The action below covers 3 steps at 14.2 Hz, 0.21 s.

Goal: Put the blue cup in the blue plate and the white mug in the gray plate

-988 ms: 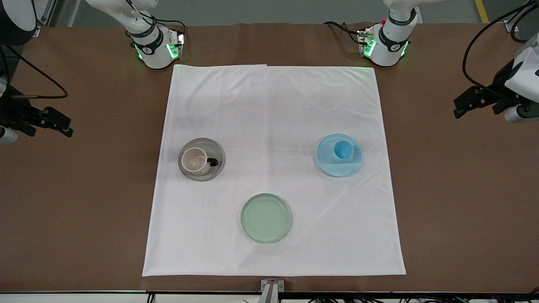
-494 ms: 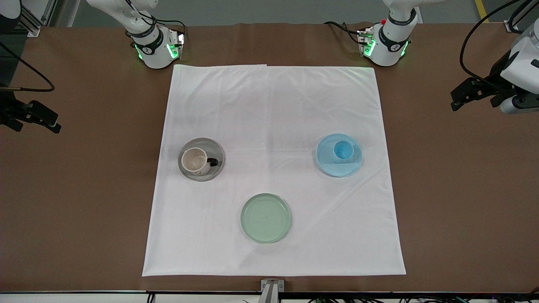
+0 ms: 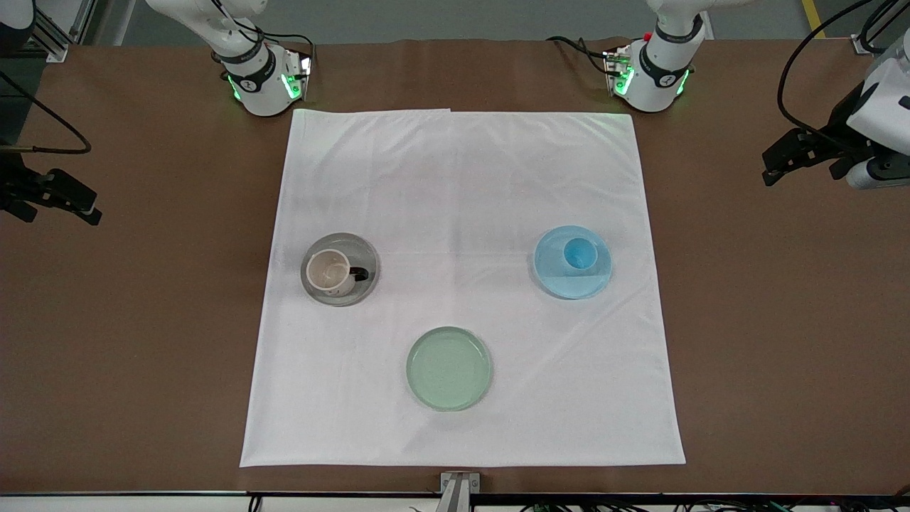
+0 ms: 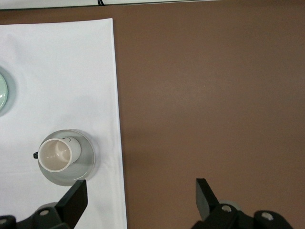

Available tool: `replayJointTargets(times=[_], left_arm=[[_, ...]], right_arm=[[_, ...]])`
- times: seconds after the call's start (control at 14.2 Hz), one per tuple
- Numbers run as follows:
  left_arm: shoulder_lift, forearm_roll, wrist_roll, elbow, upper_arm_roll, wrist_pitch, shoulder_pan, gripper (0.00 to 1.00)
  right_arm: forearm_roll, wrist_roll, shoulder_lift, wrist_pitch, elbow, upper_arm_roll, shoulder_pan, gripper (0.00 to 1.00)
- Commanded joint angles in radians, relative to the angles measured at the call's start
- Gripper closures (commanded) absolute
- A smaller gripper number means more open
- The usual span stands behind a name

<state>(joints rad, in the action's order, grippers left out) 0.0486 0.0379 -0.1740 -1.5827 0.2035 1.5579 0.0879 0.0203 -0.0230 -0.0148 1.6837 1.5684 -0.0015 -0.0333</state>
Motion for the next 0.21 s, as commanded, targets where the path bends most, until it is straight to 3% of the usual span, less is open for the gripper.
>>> replayJointTargets(times=[0.0,0.14], left_arm=[[0.008,-0.012,0.019,0.007,0.001,-0.006,0.009,0.0],[0.01,-0.012,0.017,0.007,0.001,-0.006,0.007,0.0]], right_arm=[[-0.014,-0.008,0.009,-0.001,-0.001,0.014,-0.016,0.0],[-0.014,-0.008,0.009,-0.002,-0.007,0.014,-0.016,0.0]])
